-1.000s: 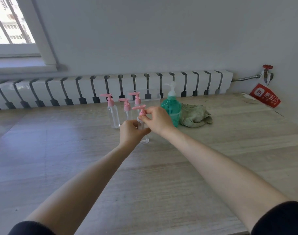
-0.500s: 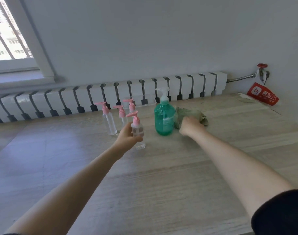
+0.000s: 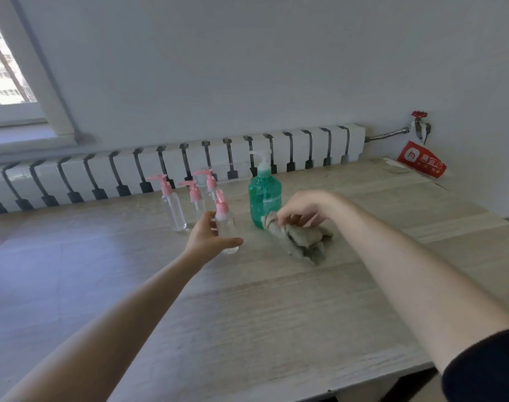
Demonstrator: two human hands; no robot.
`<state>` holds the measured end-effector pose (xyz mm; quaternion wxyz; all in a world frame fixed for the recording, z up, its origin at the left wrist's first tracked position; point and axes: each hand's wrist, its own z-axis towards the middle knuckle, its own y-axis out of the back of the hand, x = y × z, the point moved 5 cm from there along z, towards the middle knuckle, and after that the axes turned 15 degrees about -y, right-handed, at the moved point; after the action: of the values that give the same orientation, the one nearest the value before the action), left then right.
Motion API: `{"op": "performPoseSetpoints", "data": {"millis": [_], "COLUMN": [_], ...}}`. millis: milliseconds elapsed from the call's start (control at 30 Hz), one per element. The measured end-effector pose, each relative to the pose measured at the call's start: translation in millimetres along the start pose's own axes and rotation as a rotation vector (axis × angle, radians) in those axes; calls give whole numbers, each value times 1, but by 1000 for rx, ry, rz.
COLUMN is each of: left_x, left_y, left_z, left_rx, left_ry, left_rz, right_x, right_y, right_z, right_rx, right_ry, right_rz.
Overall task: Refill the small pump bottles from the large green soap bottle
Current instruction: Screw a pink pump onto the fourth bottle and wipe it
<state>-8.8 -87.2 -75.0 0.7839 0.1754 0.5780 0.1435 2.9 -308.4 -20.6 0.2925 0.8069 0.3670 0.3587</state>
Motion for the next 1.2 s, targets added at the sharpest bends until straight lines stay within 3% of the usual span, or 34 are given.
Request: {"op": "performPoseSetpoints", "data": {"millis": [67, 167, 333, 433, 533, 633, 800, 933, 1067, 1200], "left_x": [-1, 2, 7, 10, 2, -11, -30, -38, -37, -26], "left_y": [4, 10, 19, 29, 30, 29, 21, 31, 41, 46], "left_z": [-4, -5, -8, -10, -12, -17, -29, -28, -25, -20], "left_rx": [0, -11, -31, -103, 14, 158, 405, 319, 212, -19], "left_ry": [-2, 6, 55, 99, 88, 41, -77, -122, -91, -110], "left_rz": [-24, -38, -11, 21, 66, 29, -48, -238, -381, -192], "right_x": [-1, 2, 21, 33, 34, 38, 61, 71, 62, 49], "right_y": [-10, -36, -49, -51, -66, -71, -59, -47, -27, -26], "right_z": [-8, -4, -8, -21, -26, -31, -53, -67, -55, -52], "right_rx": [-3, -194, -298, -215, -25, -54, -221, -330, -445, -741], "right_ry": [-3, 35, 270, 364, 306, 413, 679, 789, 702, 661], "right_rz": [-58, -278, -223, -160, -317, -371, 50, 144, 197, 117]}}
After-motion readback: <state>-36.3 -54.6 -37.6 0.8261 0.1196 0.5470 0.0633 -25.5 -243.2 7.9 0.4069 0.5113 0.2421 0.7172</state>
